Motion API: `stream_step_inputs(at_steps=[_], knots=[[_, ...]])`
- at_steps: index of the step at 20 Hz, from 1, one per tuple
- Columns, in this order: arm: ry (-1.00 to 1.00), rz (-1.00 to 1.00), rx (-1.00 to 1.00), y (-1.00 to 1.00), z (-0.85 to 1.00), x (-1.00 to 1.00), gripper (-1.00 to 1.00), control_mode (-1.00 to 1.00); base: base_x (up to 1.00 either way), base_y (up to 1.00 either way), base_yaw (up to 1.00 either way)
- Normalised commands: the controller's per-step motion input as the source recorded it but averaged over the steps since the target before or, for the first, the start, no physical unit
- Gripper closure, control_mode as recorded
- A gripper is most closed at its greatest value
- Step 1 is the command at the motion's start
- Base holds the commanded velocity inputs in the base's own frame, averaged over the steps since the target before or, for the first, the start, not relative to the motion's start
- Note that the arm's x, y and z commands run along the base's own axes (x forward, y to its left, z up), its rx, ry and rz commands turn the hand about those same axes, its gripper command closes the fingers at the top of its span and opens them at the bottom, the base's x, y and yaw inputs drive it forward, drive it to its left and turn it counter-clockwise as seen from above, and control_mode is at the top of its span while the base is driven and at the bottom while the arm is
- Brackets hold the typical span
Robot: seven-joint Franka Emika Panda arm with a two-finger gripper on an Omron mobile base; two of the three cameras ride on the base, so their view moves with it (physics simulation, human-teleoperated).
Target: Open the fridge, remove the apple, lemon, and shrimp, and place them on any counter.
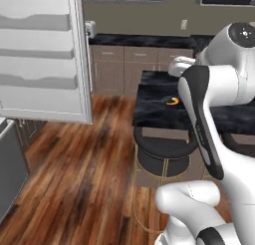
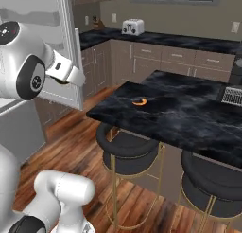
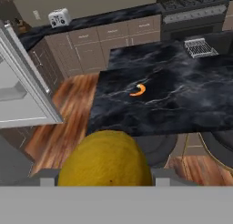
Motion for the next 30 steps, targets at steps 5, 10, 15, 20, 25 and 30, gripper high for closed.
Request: stream_step_inputs(at_steps=[5,10,15,20,25,30], knots=[[0.0,0.0,0.0,0.0,0.0,0.0,1.0,1.0,0.61,-0.25,-0.38],[0.0,0.0,0.0,0.0,0.0,0.0,1.0,1.0,0.71,-0.27,-0.21],[0.0,0.0,0.0,0.0,0.0,0.0,1.0,1.0,0.52,-0.28,-0.19],[0.0,0.0,0.0,0.0,0.0,0.0,1.0,1.0,0.51,-0.18,-0.18],[0.02,-0.02,0.01,-0.05,-0.02,0.12,1.0,-1.0,0.44,-0.19,-0.1],[0.08,-0.05,0.07,-0.39,-0.15,0.66,1.0,-1.0,0.0,0.0,0.0]])
